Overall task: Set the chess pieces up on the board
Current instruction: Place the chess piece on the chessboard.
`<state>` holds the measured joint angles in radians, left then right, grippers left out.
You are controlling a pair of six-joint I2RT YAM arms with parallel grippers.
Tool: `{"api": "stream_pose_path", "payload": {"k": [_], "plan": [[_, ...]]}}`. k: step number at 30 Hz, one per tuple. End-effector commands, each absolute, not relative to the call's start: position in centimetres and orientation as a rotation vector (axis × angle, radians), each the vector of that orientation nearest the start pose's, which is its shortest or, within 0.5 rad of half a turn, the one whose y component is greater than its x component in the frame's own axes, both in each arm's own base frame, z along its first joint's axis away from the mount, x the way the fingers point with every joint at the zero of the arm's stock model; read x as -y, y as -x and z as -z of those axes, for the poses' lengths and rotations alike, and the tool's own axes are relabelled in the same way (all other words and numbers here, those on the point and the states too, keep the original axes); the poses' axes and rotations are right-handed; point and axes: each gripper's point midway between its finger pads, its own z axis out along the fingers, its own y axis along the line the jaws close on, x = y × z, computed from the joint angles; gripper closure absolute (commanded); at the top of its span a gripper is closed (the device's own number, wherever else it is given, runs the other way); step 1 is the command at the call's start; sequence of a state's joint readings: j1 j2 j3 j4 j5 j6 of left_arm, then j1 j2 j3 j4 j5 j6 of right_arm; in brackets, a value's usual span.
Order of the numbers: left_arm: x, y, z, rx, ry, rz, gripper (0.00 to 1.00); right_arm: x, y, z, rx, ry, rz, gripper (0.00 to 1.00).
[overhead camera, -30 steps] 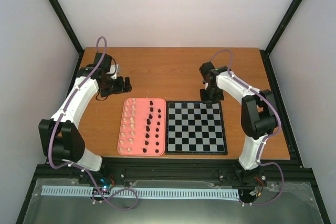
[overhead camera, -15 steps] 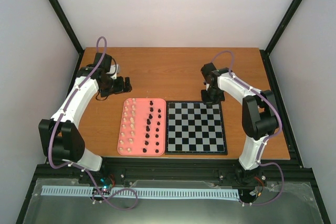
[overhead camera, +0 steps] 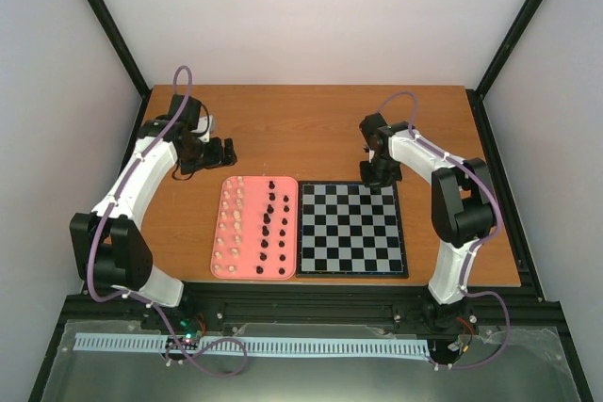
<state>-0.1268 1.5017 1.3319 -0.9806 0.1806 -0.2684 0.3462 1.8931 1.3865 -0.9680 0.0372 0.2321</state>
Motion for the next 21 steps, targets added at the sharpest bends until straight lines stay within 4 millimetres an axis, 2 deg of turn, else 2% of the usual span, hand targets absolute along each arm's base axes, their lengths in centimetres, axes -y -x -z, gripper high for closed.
{"api": "stream_pose_path", "payload": {"k": [1, 10, 18, 21], "plan": [[7.9, -34.9, -17.5, -2.734, 0.119, 0.364, 0.00, -11.7, -35.9, -5.0, -3.019, 0.160, 0.019, 0.97], [7.8, -34.8, -17.4, -2.735, 0.120, 0.362, 0.00, -11.3, -35.6, -4.1, -3.040, 0.155, 0.043, 0.96], [7.9, -34.9, -17.3, -2.736, 0.119, 0.367, 0.00, -11.2, -35.1, -3.6, -3.061, 0.160, 0.045, 0.92], [7.9, -34.8, -17.2, -2.738, 0.119, 0.365, 0.00, -11.0, -34.9, -3.5, -3.066, 0.161, 0.052, 0.88]]}}
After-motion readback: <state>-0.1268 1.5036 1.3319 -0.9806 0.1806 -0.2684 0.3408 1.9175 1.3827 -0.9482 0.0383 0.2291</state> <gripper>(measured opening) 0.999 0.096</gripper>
